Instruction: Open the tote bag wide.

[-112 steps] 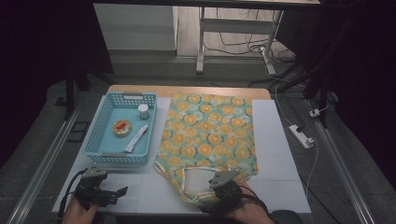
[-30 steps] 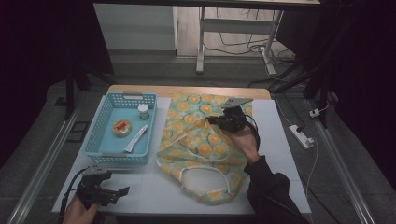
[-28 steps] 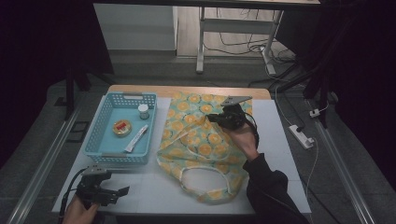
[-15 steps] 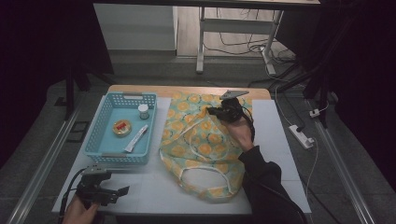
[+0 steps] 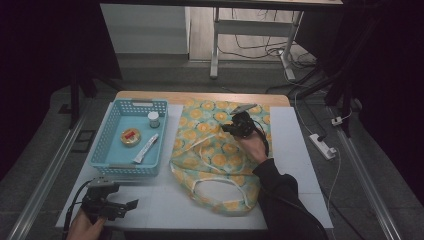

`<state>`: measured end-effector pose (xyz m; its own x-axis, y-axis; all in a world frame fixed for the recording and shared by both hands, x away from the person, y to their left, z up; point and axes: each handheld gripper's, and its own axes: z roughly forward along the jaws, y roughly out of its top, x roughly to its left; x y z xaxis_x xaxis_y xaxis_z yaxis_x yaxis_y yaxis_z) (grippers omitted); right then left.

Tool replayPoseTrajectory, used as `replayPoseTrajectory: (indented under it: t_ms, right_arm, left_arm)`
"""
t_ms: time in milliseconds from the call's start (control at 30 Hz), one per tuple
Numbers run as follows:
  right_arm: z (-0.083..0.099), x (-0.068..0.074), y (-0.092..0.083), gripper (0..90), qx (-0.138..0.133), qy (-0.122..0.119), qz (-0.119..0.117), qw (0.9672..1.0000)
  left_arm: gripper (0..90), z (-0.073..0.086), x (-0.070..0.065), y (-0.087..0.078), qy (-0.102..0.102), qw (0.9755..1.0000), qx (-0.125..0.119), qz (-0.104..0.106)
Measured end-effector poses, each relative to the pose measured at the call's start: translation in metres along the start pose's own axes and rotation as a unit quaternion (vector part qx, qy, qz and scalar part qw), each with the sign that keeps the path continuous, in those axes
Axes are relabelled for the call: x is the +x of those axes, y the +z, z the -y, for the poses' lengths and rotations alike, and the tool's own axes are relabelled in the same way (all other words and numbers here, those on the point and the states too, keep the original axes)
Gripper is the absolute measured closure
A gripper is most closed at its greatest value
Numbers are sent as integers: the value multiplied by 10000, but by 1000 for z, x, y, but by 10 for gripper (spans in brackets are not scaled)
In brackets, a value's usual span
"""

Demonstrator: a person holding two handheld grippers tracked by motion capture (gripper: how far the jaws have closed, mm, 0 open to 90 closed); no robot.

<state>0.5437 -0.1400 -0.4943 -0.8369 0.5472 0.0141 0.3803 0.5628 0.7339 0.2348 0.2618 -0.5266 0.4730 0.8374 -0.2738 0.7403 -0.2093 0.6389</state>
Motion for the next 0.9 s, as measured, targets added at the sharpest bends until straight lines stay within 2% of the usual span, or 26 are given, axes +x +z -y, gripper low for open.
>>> replayPoseTrajectory:
  t_ms: [200, 233, 267, 300, 333, 367, 433, 467, 500, 567, 600, 633, 733, 767, 800, 833, 900]
  right_arm:
    - [7, -3, 7, 887, 192, 74, -25, 9998]
    - [8, -4, 7, 846, 208, 101, -20, 9997]
    - [8, -4, 7, 846, 208, 101, -20, 9997]
    - [7, -4, 6, 815, 168, 132, -35, 9998]
    - [5, -4, 2, 746, 82, 190, -64, 9998]
    - [5, -4, 2, 746, 82, 190, -64, 9998]
    - [3, -3, -7, 653, -22, 207, -53, 9998]
    - [3, -3, -7, 653, -22, 207, -53, 9998]
    - [2, -3, -12, 596, -46, 207, -47, 9998]
    - [1, -2, -14, 575, -62, 184, -18, 9998]
    - [1, -1, -19, 518, -80, 202, -30, 9998]
    - [1, -1, -19, 518, -80, 202, -30, 9998]
    - [2, 2, -24, 428, -101, 187, -23, 9998]
    - [3, 4, -26, 374, -84, 199, -75, 9997]
    - [3, 4, -26, 374, -84, 199, -75, 9997]
    - [4, 7, -30, 311, -94, 246, -156, 9995]
    - [4, 8, -31, 280, -88, 254, -190, 9995]
  left_arm:
    - [10, 0, 0, 0, -4, 10000, -3, 3]
    - [10, 0, 0, 0, -7, 10000, -2, 4]
    - [10, 0, 0, 0, -9, 10000, -2, 5]
    - [10, 0, 0, 0, -11, 10000, -3, 5]
    - [10, 0, 0, 0, -14, 10000, -2, 6]
    - [10, 0, 0, 0, -14, 10000, -2, 10]
    - [10, 0, 0, 0, -15, 10000, -9, 9]
    - [10, 0, 0, 0, -17, 10000, -8, 9]
    - [10, 0, 0, 0, -16, 10000, -7, 9]
    - [10, 0, 0, 0, -13, 10000, -9, 5]
    - [10, 0, 0, 0, -12, 10000, -11, 3]
    - [10, 0, 0, 0, -12, 10000, -13, 1]
    - [9, 0, 0, -1, -25, 10000, -29, 3]
    - [10, 0, 0, -1, -29, 10000, -35, 4]
    - [10, 0, 0, -1, -28, 10000, -39, 3]
    - [9, 1, 0, -1, -24, 10000, -42, 6]
    - [9, 1, 0, -2, -23, 10000, -51, 3]
